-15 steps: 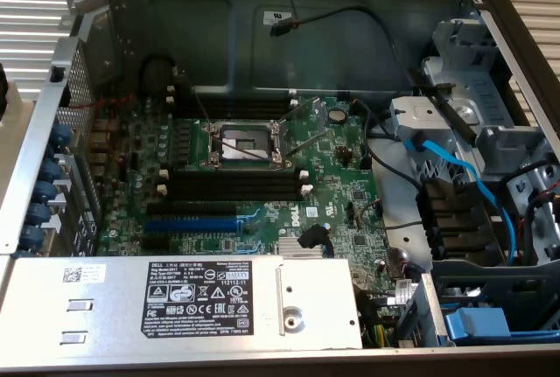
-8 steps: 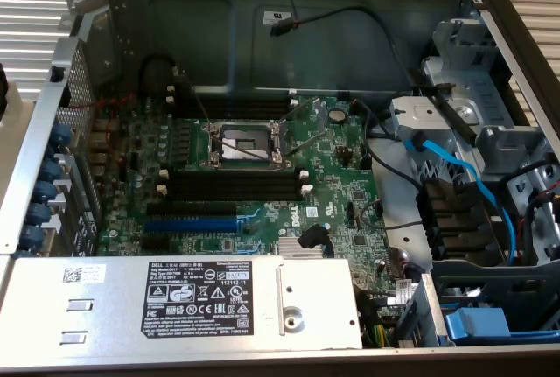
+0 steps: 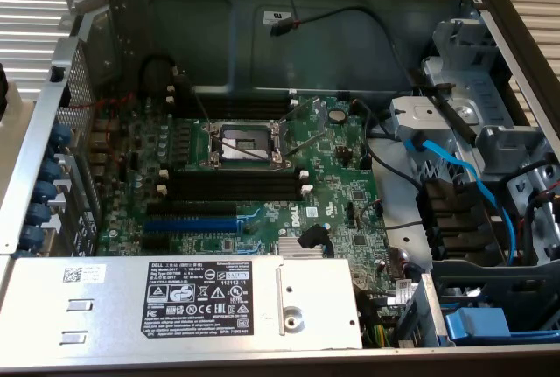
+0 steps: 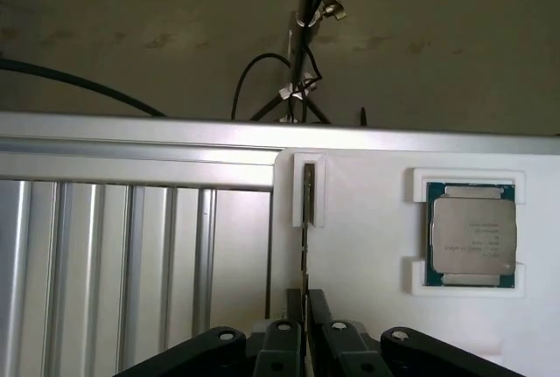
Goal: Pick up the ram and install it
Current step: 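Pick up the ram and move it above insertion slot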
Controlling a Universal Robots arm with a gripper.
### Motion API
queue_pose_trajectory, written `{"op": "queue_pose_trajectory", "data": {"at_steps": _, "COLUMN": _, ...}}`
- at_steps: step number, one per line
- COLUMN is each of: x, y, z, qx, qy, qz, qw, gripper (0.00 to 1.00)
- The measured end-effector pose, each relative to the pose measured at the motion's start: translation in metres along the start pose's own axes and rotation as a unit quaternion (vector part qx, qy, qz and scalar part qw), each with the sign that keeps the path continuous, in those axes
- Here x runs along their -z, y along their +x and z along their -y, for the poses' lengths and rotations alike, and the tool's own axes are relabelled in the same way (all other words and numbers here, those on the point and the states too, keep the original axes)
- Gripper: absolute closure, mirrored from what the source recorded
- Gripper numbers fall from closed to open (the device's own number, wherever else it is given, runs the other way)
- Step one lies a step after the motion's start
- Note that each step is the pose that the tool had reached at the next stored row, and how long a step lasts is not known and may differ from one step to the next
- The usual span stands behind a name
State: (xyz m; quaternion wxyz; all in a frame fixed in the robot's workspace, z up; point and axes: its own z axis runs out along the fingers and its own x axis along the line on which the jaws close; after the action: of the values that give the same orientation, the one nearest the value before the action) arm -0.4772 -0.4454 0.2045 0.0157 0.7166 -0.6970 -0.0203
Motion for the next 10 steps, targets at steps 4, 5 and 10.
{"op": "queue_pose_trajectory", "data": {"at_steps": 4, "x": 0.0, "y": 0.0, "z": 0.0, "qx": 0.0, "qy": 0.0, "qz": 0.0, "qw": 1.0, "gripper": 0.85}}
{"op": "queue_pose_trajectory", "data": {"at_steps": 5, "x": 0.0, "y": 0.0, "z": 0.0, "qx": 0.0, "qy": 0.0, "qz": 0.0, "qw": 1.0, "gripper": 0.88}}
{"op": "queue_pose_trajectory", "data": {"at_steps": 10, "x": 0.0, "y": 0.0, "z": 0.0, "qx": 0.0, "qy": 0.0, "qz": 0.0, "qw": 1.0, "gripper": 0.88}}
